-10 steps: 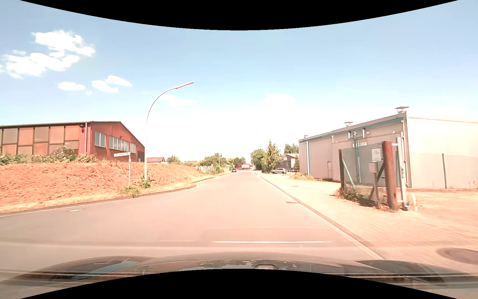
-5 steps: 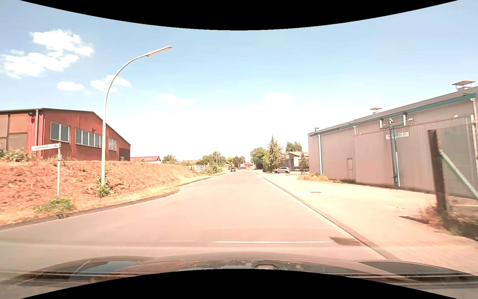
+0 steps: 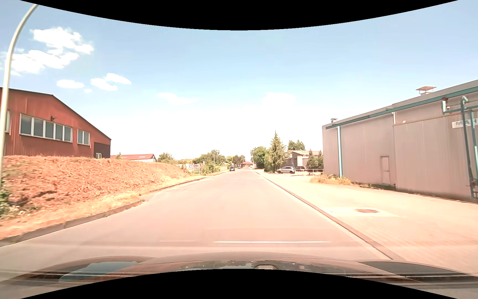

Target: Follow the waypoints while adhering to traffic rules and regulations

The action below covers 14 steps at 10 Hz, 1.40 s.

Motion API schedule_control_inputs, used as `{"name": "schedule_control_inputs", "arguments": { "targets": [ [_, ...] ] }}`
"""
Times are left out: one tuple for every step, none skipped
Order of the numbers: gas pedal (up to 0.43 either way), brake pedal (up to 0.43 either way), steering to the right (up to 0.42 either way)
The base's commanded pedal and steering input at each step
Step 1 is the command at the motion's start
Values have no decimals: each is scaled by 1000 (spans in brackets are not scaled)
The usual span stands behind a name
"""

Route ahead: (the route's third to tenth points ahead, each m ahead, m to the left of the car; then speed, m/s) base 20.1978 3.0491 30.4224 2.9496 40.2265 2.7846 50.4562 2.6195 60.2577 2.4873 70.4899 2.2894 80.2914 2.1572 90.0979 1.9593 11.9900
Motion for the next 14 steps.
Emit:
{"name": "schedule_control_inputs", "arguments": {
  "targets": [
    [197,0,-1],
    [197,0,1],
    [197,0,0],
    [197,0,-2],
    [189,0,-2],
    [189,0,-2],
    [189,0,-2],
    [189,0,-2],
    [189,0,-2],
    [189,0,-2],
    [177,0,-2],
    [177,0,-4],
    [169,0,-8],
    [169,0,-10]
  ]
}}
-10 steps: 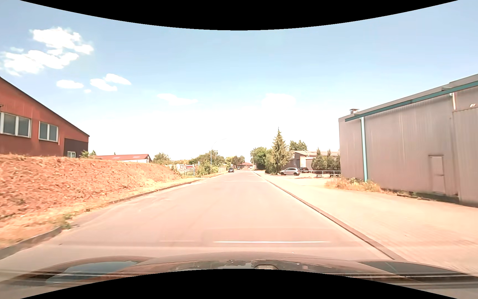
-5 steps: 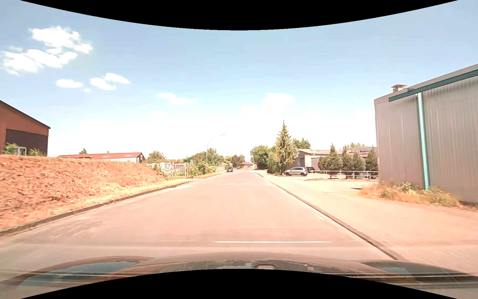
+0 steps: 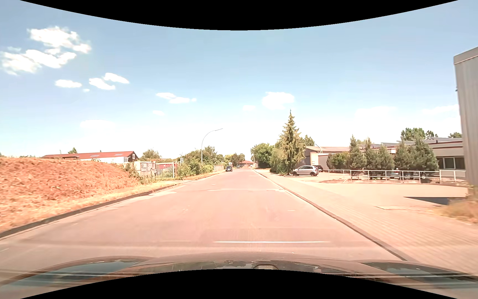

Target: Follow the waypoints while adhering to traffic rules and regulations

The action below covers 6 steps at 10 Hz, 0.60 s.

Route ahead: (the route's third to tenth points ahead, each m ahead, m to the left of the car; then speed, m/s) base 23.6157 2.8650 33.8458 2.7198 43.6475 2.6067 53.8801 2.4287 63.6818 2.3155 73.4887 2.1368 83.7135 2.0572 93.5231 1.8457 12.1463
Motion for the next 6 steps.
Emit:
{"name": "schedule_control_inputs", "arguments": {
  "targets": [
    [169,0,-8],
    [169,0,-8],
    [169,0,-5],
    [169,0,-2],
    [169,0,-1],
    [169,0,-1]
  ]
}}
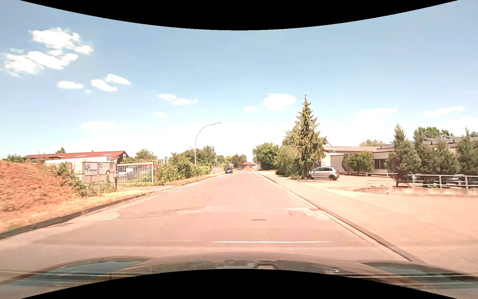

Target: Follow the waypoints while adhering to traffic rules and regulations

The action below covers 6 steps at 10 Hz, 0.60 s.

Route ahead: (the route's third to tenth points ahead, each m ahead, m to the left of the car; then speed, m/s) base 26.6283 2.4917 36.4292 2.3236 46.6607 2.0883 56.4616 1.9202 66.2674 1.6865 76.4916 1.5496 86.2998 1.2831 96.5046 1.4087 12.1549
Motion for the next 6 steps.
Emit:
{"name": "schedule_control_inputs", "arguments": {
  "targets": [
    [169,0,0],
    [169,0,3],
    [169,0,7],
    [169,0,6],
    [169,0,5],
    [169,0,5]
  ]
}}
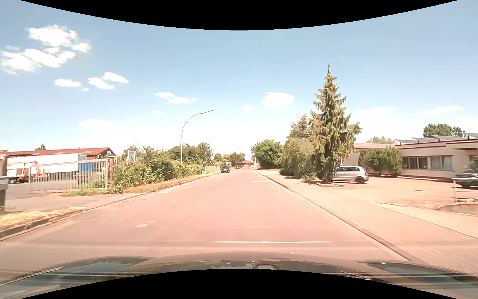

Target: Follow the waypoints while adhering to traffic rules and regulations

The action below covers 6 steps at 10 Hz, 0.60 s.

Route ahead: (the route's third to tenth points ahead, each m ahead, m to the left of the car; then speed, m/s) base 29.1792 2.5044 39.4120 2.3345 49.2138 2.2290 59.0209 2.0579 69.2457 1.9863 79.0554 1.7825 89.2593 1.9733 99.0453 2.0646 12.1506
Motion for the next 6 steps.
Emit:
{"name": "schedule_control_inputs", "arguments": {
  "targets": [
    [169,0,5],
    [169,0,3],
    [169,0,3],
    [169,0,3],
    [169,0,1],
    [169,0,1]
  ]
}}
